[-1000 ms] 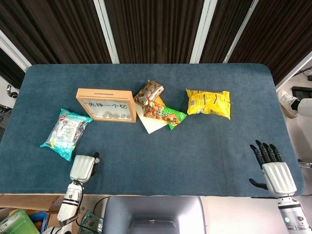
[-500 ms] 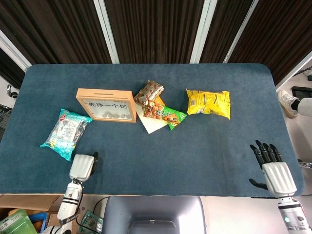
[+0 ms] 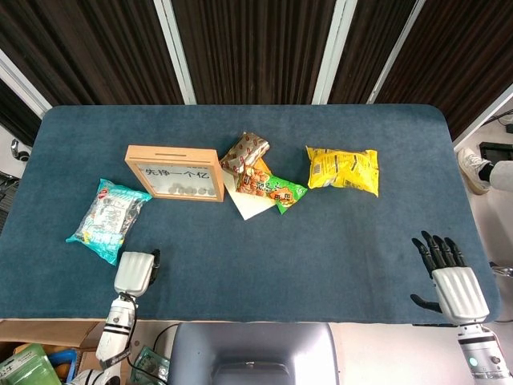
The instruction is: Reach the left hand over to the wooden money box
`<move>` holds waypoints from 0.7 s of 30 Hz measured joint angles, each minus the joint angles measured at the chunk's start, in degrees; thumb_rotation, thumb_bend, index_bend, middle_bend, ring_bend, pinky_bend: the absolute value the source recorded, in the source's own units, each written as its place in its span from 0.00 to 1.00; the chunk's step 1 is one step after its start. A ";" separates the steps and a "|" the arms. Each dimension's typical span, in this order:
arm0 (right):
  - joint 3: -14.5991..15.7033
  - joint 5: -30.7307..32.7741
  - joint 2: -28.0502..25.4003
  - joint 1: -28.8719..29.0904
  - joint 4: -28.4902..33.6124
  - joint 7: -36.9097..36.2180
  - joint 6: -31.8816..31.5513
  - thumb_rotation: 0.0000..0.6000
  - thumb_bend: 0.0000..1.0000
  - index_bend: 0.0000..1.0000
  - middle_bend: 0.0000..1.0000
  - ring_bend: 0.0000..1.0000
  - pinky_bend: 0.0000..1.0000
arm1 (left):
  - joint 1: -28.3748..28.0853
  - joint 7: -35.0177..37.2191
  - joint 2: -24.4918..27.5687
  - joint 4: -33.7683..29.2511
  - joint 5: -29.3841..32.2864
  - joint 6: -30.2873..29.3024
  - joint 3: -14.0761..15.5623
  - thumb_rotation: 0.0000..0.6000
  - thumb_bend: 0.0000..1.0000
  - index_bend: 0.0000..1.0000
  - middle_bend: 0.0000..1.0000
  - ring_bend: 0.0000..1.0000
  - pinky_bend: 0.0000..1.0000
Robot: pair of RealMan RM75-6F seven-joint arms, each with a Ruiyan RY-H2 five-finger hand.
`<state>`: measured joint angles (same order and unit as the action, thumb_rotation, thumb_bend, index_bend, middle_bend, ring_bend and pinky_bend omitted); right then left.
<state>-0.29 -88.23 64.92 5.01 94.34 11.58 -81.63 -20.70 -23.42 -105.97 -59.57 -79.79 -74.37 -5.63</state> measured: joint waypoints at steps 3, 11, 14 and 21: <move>0.03 -0.03 0.01 0.03 0.00 0.04 0.07 1.00 0.14 0.00 0.00 0.00 0.00 | 0.09 0.09 0.14 -0.24 -0.16 -0.26 0.07 1.00 0.48 0.62 1.00 1.00 1.00; 0.11 -0.13 0.10 0.08 0.03 0.26 0.19 1.00 0.14 0.00 0.00 0.00 0.00 | 0.19 1.43 1.27 -1.76 -0.92 -1.17 0.14 1.00 0.68 0.67 1.00 1.00 1.00; 0.10 -0.13 0.04 0.08 0.05 0.13 0.17 1.00 0.14 0.00 0.00 0.00 0.00 | 0.05 3.21 2.94 -4.17 -1.36 -0.97 0.24 1.00 0.72 0.67 1.00 1.00 1.00; 0.19 -0.13 -0.29 0.12 0.15 -0.55 0.38 1.00 0.14 0.00 0.00 0.00 0.00 | -1.80 8.00 13.38 -19.20 -1.45 1.80 -1.87 1.00 0.73 0.69 1.00 1.00 1.00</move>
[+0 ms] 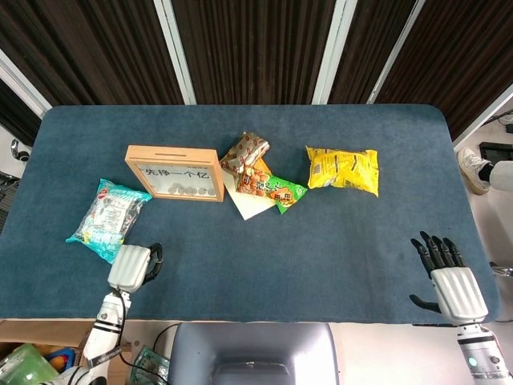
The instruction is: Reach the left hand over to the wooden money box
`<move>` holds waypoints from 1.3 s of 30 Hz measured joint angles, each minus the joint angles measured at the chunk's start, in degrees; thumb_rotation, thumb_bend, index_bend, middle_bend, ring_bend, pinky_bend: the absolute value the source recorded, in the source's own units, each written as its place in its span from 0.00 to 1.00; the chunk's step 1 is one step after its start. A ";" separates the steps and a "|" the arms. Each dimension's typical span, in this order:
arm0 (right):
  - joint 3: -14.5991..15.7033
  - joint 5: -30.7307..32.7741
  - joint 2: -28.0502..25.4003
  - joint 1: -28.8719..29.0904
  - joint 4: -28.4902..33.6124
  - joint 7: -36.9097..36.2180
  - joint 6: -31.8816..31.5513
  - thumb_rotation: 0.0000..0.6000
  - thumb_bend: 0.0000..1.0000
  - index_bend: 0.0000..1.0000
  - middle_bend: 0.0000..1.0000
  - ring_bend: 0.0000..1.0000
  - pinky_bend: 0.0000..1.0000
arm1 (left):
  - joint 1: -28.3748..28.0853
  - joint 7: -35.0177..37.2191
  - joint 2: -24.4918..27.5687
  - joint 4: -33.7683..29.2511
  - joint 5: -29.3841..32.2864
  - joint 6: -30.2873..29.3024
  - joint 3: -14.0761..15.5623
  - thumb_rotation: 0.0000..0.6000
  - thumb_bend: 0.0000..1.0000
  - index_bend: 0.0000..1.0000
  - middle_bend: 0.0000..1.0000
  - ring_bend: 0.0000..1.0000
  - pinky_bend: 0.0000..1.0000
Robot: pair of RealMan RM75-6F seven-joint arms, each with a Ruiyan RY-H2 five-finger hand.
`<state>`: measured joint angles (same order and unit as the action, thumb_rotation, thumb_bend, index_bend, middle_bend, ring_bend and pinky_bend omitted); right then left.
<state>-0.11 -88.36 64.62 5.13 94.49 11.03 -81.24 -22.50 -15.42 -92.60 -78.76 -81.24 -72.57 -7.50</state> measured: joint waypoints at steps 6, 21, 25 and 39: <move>-0.23 0.89 -0.49 0.15 -0.01 -0.78 0.62 1.00 0.14 0.00 0.00 0.00 0.00 | -5.43 3.33 16.40 -16.90 6.22 9.76 -7.32 1.00 0.73 0.69 1.00 1.00 1.00; -2.40 5.05 -2.25 -0.30 0.29 -4.59 0.16 1.00 0.14 0.00 0.00 0.00 0.00 | -30.09 11.25 30.79 -11.85 34.31 40.43 -20.65 1.00 0.74 0.70 1.00 1.00 1.00; -2.84 5.85 -2.54 -0.41 0.18 -5.34 0.05 1.00 0.14 0.00 0.00 0.00 0.00 | -34.64 11.99 30.64 -7.13 37.81 43.61 -19.98 1.00 0.73 0.70 1.00 1.00 1.00; -3.14 6.07 -2.91 -0.59 -0.11 -6.24 -0.14 1.00 0.14 0.00 0.00 0.00 0.00 | -43.56 12.99 25.33 6.79 44.27 48.33 -12.65 1.00 0.72 0.70 1.00 1.00 1.00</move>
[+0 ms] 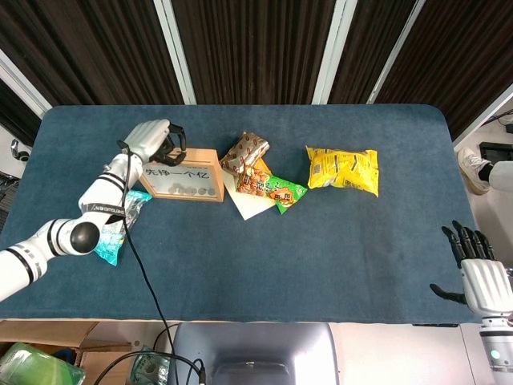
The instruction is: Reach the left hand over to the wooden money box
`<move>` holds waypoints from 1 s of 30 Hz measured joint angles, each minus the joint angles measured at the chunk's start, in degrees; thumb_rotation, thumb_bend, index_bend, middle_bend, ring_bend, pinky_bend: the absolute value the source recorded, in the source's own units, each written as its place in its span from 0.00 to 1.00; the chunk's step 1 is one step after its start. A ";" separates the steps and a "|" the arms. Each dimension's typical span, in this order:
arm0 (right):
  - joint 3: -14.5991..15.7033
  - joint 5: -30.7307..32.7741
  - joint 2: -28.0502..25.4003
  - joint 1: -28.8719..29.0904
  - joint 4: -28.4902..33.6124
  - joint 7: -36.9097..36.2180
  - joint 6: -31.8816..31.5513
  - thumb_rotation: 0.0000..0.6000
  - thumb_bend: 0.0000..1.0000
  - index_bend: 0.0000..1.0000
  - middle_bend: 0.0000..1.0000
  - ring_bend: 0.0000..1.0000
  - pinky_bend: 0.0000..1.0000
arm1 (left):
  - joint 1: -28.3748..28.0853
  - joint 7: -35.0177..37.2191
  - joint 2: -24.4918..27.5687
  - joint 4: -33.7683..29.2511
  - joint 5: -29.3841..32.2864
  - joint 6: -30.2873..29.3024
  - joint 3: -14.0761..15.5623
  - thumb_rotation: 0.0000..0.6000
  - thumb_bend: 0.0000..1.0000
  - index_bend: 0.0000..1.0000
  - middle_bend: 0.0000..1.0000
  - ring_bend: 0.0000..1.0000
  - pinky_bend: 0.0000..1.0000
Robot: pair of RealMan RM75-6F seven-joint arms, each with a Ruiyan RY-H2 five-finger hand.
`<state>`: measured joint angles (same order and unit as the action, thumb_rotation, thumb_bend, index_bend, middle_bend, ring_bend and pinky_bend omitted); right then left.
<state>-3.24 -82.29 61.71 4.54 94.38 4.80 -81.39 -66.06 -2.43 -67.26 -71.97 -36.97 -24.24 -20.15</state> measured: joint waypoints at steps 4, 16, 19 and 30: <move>-0.13 0.30 0.05 -0.03 -0.03 0.19 -0.03 1.00 0.14 0.00 0.00 0.00 0.00 | -1.15 0.71 -0.96 2.65 0.59 0.84 1.53 1.00 0.70 0.70 1.00 1.00 1.00; -0.23 0.74 0.50 -0.06 0.17 1.59 -0.06 1.00 0.14 0.00 0.00 0.00 0.00 | -3.16 1.97 -3.03 7.77 0.00 2.71 4.92 1.00 0.69 0.69 1.00 1.00 1.00; -0.26 0.78 0.51 -0.07 0.18 1.59 -0.07 1.00 0.14 0.00 0.00 0.00 0.00 | -3.21 2.55 -3.27 9.47 -1.13 5.11 4.85 1.00 0.69 0.69 1.00 1.00 1.00; -0.29 0.67 0.37 -0.13 0.18 1.24 -0.17 1.00 0.14 0.00 0.00 0.00 0.00 | -2.77 4.04 -1.70 6.49 -3.12 2.71 6.54 1.00 0.70 0.69 1.00 1.00 1.00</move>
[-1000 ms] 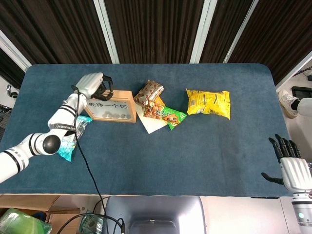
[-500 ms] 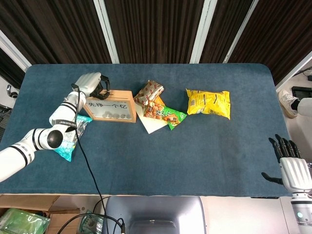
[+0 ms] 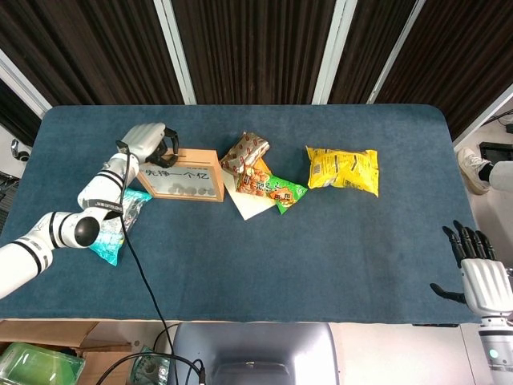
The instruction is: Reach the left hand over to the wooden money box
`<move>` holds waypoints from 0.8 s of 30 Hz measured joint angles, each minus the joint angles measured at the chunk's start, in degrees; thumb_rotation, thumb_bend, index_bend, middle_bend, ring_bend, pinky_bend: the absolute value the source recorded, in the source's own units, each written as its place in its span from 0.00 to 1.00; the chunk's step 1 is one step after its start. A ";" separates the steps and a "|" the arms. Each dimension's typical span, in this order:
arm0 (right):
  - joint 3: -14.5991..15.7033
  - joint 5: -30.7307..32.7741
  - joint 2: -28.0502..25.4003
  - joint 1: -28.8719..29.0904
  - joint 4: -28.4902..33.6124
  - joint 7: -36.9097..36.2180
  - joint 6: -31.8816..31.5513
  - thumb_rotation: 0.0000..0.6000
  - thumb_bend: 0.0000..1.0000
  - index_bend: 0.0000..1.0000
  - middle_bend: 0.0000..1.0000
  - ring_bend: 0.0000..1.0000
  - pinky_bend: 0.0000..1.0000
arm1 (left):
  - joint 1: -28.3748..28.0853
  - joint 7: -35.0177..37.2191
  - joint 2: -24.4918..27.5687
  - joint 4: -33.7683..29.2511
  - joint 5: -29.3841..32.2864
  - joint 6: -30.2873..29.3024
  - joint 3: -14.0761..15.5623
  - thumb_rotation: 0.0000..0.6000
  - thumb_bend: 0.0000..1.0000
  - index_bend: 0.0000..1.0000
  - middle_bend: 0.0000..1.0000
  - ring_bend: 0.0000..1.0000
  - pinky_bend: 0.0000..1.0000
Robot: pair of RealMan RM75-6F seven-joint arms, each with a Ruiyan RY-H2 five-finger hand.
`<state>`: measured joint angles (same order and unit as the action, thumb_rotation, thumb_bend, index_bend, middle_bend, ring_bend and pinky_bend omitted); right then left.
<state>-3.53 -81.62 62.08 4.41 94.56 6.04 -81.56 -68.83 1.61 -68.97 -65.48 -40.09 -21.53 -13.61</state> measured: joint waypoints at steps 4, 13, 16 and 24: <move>0.02 -0.04 -0.03 -0.01 0.01 -0.03 0.01 1.00 0.14 0.00 0.00 0.00 0.00 | -0.47 -0.31 0.54 -0.71 0.99 -0.62 0.82 1.00 0.70 0.69 1.00 1.00 1.00; 0.02 -0.25 -0.13 -0.21 0.01 -0.35 -0.37 1.00 0.14 0.00 0.00 0.00 0.00 | -1.51 -0.71 0.58 -0.47 2.85 -0.89 2.62 1.00 0.70 0.69 1.00 1.00 1.00; 0.02 -0.20 -0.12 -0.16 0.01 -0.32 -0.25 1.00 0.14 0.00 0.00 0.00 0.00 | -1.67 -0.83 0.58 -0.58 2.91 -1.21 2.87 1.00 0.69 0.70 1.00 1.00 1.00; -0.01 -0.17 -0.23 -0.25 0.02 -0.52 -0.32 1.00 0.14 0.00 0.00 0.00 0.00 | -2.20 -1.08 0.29 -0.23 3.54 -1.13 3.77 1.00 0.69 0.70 1.00 1.00 1.00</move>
<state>-3.54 -81.79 61.85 4.16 94.58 5.52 -81.87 -71.03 0.53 -68.68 -65.71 -36.55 -22.66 -9.84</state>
